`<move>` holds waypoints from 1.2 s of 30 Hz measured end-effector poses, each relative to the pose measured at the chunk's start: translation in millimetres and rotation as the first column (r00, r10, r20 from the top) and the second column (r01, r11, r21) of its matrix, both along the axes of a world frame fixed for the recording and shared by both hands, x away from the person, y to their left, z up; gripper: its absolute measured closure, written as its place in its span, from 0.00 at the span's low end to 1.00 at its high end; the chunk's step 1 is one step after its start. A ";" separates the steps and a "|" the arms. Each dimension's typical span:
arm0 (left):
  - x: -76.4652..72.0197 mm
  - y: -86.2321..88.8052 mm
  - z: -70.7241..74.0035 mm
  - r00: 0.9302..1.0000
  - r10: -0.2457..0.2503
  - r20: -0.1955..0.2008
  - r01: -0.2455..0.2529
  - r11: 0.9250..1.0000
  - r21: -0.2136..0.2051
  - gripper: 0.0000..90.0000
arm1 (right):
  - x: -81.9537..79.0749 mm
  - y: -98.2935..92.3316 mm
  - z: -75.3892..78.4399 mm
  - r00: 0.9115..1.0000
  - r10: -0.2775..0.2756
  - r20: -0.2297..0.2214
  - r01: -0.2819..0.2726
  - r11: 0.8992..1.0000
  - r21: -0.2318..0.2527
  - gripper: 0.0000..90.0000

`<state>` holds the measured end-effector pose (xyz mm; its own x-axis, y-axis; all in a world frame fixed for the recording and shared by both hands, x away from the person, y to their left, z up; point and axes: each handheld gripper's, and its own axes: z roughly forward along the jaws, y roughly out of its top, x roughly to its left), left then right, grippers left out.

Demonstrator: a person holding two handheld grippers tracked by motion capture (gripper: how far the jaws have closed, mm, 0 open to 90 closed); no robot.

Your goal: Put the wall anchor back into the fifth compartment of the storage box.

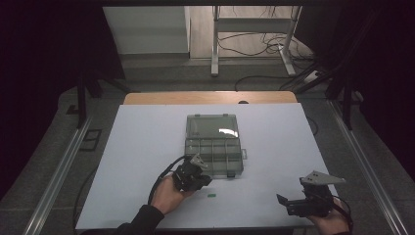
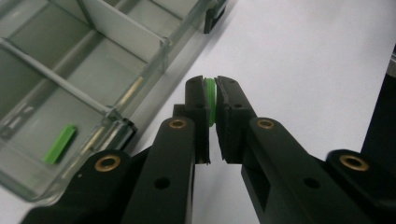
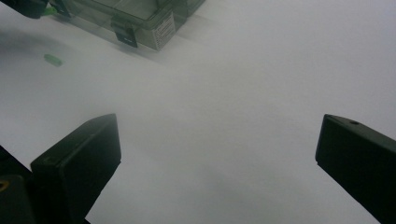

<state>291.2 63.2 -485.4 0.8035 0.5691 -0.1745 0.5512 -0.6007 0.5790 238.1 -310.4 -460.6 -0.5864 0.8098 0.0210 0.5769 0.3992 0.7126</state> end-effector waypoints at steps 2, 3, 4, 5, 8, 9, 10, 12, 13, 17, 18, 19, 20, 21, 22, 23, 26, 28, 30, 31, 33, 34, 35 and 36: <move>0.8 2.5 2.6 1.000 0.007 0.000 -0.007 1.000 -0.004 0.94 | 0.0 0.0 0.0 1.000 0.000 0.000 0.000 1.000 0.000 0.01; 1.4 3.8 3.8 1.000 0.008 -0.001 -0.008 1.000 -0.006 0.94 | 0.1 0.0 0.0 1.000 0.000 0.000 0.000 1.000 0.000 0.01; 1.8 4.8 4.8 1.000 0.012 0.000 -0.012 1.000 -0.008 0.94 | 0.1 0.0 -0.1 1.000 0.000 -0.001 0.000 1.000 0.000 0.01; 2.2 6.2 6.0 1.000 0.017 -0.002 -0.017 1.000 -0.012 0.94 | 0.2 0.1 -0.1 1.000 0.000 -0.001 0.000 1.000 0.000 0.01; 3.3 9.0 9.1 1.000 0.023 -0.001 -0.023 1.000 -0.013 0.94 | 0.2 0.1 -0.1 1.000 0.000 -0.001 0.000 1.000 -0.001 0.01; 3.7 9.7 9.9 1.000 0.025 -0.001 -0.025 1.000 -0.013 0.94 | 0.2 0.1 -0.1 1.000 0.000 -0.002 0.000 1.000 0.000 0.01; 4.0 10.6 11.0 1.000 0.026 0.002 -0.026 1.000 -0.013 0.94 | 0.2 0.1 -0.1 1.000 0.000 -0.002 0.000 1.000 0.000 0.01; 4.7 12.5 13.0 0.999 0.033 0.003 -0.033 0.999 -0.017 0.94 | 0.3 0.1 -0.1 1.000 0.000 -0.003 0.000 1.000 -0.001 0.01; 5.2 13.8 14.3 0.999 0.035 0.005 -0.034 0.999 -0.016 0.94 | 0.3 0.1 -0.2 1.000 0.000 -0.003 0.000 1.000 -0.001 0.01; 6.9 18.0 18.0 0.999 0.045 0.008 -0.045 0.999 -0.021 0.94 | 0.3 0.1 -0.2 1.000 -0.001 -0.002 0.001 1.000 -0.001 0.01; 7.1 18.7 18.7 0.999 0.048 0.008 -0.048 0.999 -0.022 0.94 | 0.3 0.1 -0.1 1.000 -0.001 -0.003 0.001 1.000 0.000 0.01; 7.6 20.1 19.8 0.999 0.050 0.010 -0.050 0.998 -0.023 0.94 | 0.3 0.1 -0.2 1.000 -0.001 -0.002 0.001 1.000 -0.001 0.01; 7.8 20.8 20.4 0.999 0.053 0.010 -0.052 0.998 -0.024 0.94 | 0.3 0.1 -0.1 1.000 0.000 -0.003 0.000 1.000 -0.001 0.01; 8.2 22.2 21.5 0.998 0.055 0.012 -0.055 0.998 -0.024 0.94 | 0.3 0.2 -0.2 1.000 0.000 -0.003 0.000 1.000 -0.002 0.01; 8.5 23.3 22.3 0.998 0.059 0.013 -0.058 0.998 -0.024 0.94 | 0.4 0.2 -0.2 1.000 0.000 -0.003 0.000 1.000 -0.002 0.01; 8.8 24.2 23.0 0.998 0.062 0.013 -0.061 0.998 -0.026 0.94 | 0.4 0.2 -0.2 1.000 0.000 -0.004 0.000 1.000 -0.002 0.01; 10.0 27.1 25.0 0.997 0.069 0.018 -0.069 0.997 -0.025 0.94 | 0.3 0.3 -0.2 1.000 0.000 -0.003 0.000 1.000 -0.003 0.01; 11.0 29.4 26.7 0.997 0.074 0.020 -0.073 0.997 -0.025 0.94 | 0.4 0.3 -0.3 1.000 0.000 -0.004 0.000 1.000 -0.003 0.01; 12.1 31.6 28.3 0.996 0.081 0.023 -0.080 0.996 -0.028 0.94 | 0.4 0.3 -0.2 1.000 0.001 -0.004 -0.001 1.000 -0.004 0.01; 12.8 32.8 29.0 0.996 0.089 0.024 -0.088 0.996 -0.034 0.94 | 0.4 0.3 -0.2 1.000 0.001 -0.005 -0.001 1.000 -0.004 0.01; 14.1 35.1 30.1 0.995 0.094 0.025 -0.094 0.995 -0.032 0.94 | 0.4 0.4 -0.2 1.000 0.002 -0.004 -0.002 1.000 -0.004 0.01; 14.6 36.0 30.4 0.995 0.096 0.025 -0.095 0.995 -0.032 0.94 | 0.4 0.4 -0.3 1.000 0.002 -0.004 -0.002 1.000 -0.005 0.01; 15.3 36.9 30.5 0.995 0.100 0.025 -0.099 0.995 -0.033 0.94 | 0.4 0.4 -0.3 1.000 0.002 -0.004 -0.002 1.000 -0.005 0.01; 16.4 38.2 30.7 0.994 0.103 0.025 -0.102 0.994 -0.031 0.94 | 0.5 0.4 -0.3 1.000 0.002 -0.004 -0.002 1.000 -0.005 0.01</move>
